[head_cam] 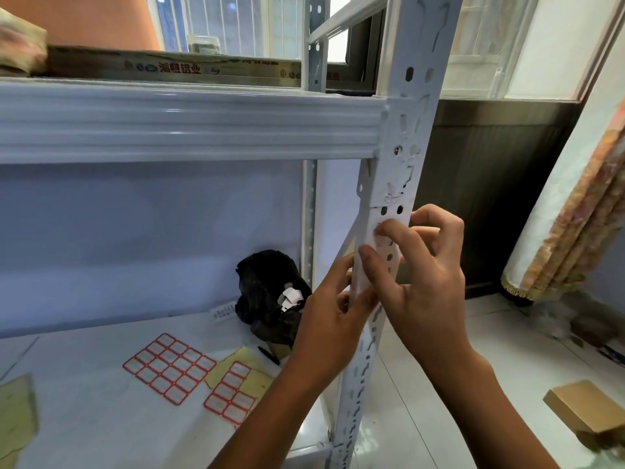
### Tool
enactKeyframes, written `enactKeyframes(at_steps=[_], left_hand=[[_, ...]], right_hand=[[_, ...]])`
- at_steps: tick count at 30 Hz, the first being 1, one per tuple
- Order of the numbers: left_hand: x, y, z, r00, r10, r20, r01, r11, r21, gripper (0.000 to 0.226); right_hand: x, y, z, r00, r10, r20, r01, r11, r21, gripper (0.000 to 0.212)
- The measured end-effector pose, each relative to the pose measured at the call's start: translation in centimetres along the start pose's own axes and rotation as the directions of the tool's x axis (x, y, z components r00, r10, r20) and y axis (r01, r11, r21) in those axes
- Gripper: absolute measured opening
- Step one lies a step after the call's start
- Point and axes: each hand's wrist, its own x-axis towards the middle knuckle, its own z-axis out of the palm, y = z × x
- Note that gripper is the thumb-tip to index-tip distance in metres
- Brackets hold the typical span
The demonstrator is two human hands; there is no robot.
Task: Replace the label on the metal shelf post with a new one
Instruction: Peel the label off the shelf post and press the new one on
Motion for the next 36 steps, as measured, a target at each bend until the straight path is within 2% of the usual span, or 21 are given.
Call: enactKeyframes(at_steps=[5,9,13,18,23,28,31,36], left_hand=[[0.0,0.1,0.0,1.0,0.002,-0.006,-0.002,1.0,0.012,0.039],[0.0,0.3,-0.1,1.0,-0.023,0.003,0.023,1.0,0.007,0.035],[-0.1,0.6,0.0,0.999,-0.039,-0.015,0.04,0.999,0.037,0.029],[-0.1,0.3,0.1,0.999,-0.034,-0.027,0.035,0.999,0.04,0.037],[-0.1,0.6,0.1,0.999,-0.03,-0.018,0.031,0.999,0.041,0.041],[0.0,0.5,0.0,0.999,-0.036,-0.018,0.037,0.999,0.04,0.035],[-0.1,0.3,0.1,0.999,-0.025,-0.029,0.026,0.999,0.044,0.04],[-0.1,0.3,0.1,0.999,-0.021,-0.028,0.022,0.998,0.053,0.038]], right_hand=[[0.1,0.0,-0.3,0.999,-0.008,0.035,0.009,1.0,-0.025,0.024],[0.0,-0.1,-0.5,0.999,0.025,0.047,-0.028,0.998,0.061,0.034],[0.0,0.0,-0.4,0.999,0.011,0.045,-0.012,1.0,0.007,0.034],[-0.2,0.1,-0.3,0.997,-0.002,0.081,0.004,1.0,-0.022,0.025],[-0.4,0.4,-0.8,0.999,0.014,0.043,-0.02,0.99,0.139,0.021],[-0.4,0.6,-0.8,0.998,-0.058,-0.003,0.059,0.998,0.03,0.031],[-0.6,0.8,-0.7,0.994,-0.109,-0.031,0.109,0.994,-0.013,0.037],[-1.3,1.3,-0.4,0.988,-0.151,-0.034,0.148,0.987,-0.063,0.035]])
